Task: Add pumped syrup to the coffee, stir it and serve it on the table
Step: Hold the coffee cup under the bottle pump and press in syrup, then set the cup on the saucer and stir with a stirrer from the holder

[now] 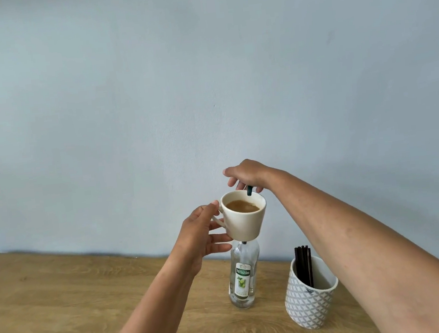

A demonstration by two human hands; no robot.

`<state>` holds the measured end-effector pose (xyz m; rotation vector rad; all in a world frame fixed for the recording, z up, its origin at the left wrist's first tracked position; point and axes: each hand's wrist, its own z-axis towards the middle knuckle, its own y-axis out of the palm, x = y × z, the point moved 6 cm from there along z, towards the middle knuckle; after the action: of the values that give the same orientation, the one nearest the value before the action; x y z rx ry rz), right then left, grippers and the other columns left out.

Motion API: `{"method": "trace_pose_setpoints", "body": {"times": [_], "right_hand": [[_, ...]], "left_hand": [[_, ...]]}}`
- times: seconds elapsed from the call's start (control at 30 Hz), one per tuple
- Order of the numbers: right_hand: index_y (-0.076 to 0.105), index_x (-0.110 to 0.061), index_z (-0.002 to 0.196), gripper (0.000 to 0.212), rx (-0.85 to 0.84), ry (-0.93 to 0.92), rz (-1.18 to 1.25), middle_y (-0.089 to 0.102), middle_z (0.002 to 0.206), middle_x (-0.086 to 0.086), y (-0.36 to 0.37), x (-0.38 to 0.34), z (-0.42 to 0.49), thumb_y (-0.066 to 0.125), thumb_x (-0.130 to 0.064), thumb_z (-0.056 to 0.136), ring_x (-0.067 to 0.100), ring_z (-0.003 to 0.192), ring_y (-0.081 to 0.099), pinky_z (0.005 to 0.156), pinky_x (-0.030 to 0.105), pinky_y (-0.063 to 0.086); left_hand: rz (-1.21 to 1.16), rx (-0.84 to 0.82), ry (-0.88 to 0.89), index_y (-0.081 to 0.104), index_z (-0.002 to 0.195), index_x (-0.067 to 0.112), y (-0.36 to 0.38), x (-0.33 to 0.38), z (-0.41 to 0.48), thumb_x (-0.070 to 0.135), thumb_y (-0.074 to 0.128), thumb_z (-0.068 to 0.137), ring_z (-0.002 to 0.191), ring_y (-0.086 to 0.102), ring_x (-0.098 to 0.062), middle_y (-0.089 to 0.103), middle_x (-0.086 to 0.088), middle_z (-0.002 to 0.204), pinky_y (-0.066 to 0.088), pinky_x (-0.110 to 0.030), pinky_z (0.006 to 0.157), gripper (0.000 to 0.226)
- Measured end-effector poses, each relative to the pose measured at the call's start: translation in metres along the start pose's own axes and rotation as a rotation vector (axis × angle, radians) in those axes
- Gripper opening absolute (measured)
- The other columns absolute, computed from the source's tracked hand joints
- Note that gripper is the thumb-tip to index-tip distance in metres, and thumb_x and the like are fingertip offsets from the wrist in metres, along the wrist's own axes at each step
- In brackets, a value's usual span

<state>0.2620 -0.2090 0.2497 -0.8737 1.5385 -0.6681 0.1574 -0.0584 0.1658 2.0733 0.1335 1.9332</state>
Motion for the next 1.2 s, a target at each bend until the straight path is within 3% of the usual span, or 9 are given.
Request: {"method": "trace_pose_setpoints", "body": {"times": [0.3, 0.5, 0.6, 0.7, 0.8, 0.93, 1.1, 1.2], "right_hand": [[0.067, -0.015, 0.106, 0.056, 0.032, 0.000, 0.039, 0.074, 0.098, 0.007, -0.013, -0.011, -0.009, 0.043, -0.062, 0.086, 0.026, 0.098, 0.066, 0.077, 0.039, 0.042], [0.061, -0.014, 0.119, 0.069, 0.062, 0.001, 0.122, 0.068, 0.112, 0.011, -0.020, -0.009, -0.017, 0.028, -0.068, 0.093, 0.029, 0.100, 0.066, 0.094, 0.046, 0.045], [0.055, -0.014, 0.129, 0.076, 0.163, -0.001, 0.232, 0.062, 0.124, 0.013, -0.025, -0.002, -0.024, 0.022, -0.072, 0.092, 0.031, 0.110, 0.060, 0.095, 0.045, 0.044], [0.056, -0.010, 0.126, 0.072, 0.268, -0.031, 0.371, 0.058, 0.133, 0.017, -0.028, 0.015, -0.041, 0.024, -0.066, 0.096, 0.034, 0.116, 0.058, 0.094, 0.042, 0.044], [0.053, -0.003, 0.129, 0.067, 0.326, -0.035, 0.438, 0.059, 0.128, 0.022, -0.020, 0.044, -0.066, 0.030, -0.057, 0.098, 0.036, 0.112, 0.060, 0.079, 0.036, 0.042], [0.060, -0.021, 0.124, 0.049, 0.189, -0.007, 0.512, 0.067, 0.117, 0.006, 0.027, 0.087, -0.105, 0.035, -0.054, 0.099, 0.023, 0.106, 0.065, 0.077, 0.034, 0.047], [0.065, -0.020, 0.123, 0.043, 0.049, -0.058, 0.682, 0.069, 0.120, -0.001, 0.102, 0.126, -0.143, 0.039, -0.048, 0.102, 0.018, 0.107, 0.066, 0.074, 0.032, 0.050], [0.067, -0.022, 0.111, 0.032, 0.048, -0.047, 0.841, 0.070, 0.103, -0.003, 0.136, 0.144, -0.158, 0.040, -0.039, 0.104, 0.013, 0.093, 0.066, 0.072, 0.031, 0.049]], "left_hand": [[0.016, 0.012, -0.026, 0.061, 0.092, 0.013, -0.002, -0.002, -0.004, 0.042, 0.059, 0.095, 0.070, 0.072, -0.034, 0.070, -0.014, 0.090, 0.058, -0.034, 0.054, 0.029], [0.019, 0.008, -0.044, 0.060, 0.094, 0.012, -0.002, -0.005, -0.010, 0.039, 0.057, 0.096, 0.071, 0.072, -0.035, 0.069, -0.015, 0.092, 0.059, -0.035, 0.055, 0.027], [0.005, -0.006, -0.055, 0.059, 0.092, 0.012, -0.001, -0.009, -0.015, 0.036, 0.057, 0.097, 0.073, 0.070, -0.038, 0.069, -0.015, 0.093, 0.060, -0.035, 0.054, 0.025], [-0.005, -0.013, -0.075, 0.058, 0.093, 0.011, -0.002, -0.016, -0.023, 0.034, 0.057, 0.097, 0.079, 0.069, -0.041, 0.067, -0.017, 0.097, 0.061, -0.037, 0.057, 0.024], [-0.011, -0.017, -0.097, 0.057, 0.095, 0.011, -0.003, -0.024, -0.031, 0.033, 0.056, 0.097, 0.080, 0.070, -0.042, 0.067, -0.018, 0.099, 0.060, -0.036, 0.055, 0.022], [-0.013, -0.006, -0.131, 0.056, 0.095, 0.012, -0.003, -0.043, -0.045, 0.032, 0.054, 0.097, 0.084, 0.070, -0.043, 0.064, -0.019, 0.101, 0.060, -0.035, 0.055, 0.021], [-0.009, -0.018, -0.185, 0.056, 0.103, 0.010, -0.004, -0.078, -0.066, 0.031, 0.053, 0.099, 0.082, 0.067, -0.041, 0.062, -0.019, 0.101, 0.063, -0.036, 0.057, 0.021], [-0.003, -0.013, -0.221, 0.054, 0.103, 0.010, -0.008, -0.102, -0.077, 0.030, 0.054, 0.100, 0.082, 0.067, -0.040, 0.063, -0.016, 0.101, 0.062, -0.040, 0.064, 0.020]]}}
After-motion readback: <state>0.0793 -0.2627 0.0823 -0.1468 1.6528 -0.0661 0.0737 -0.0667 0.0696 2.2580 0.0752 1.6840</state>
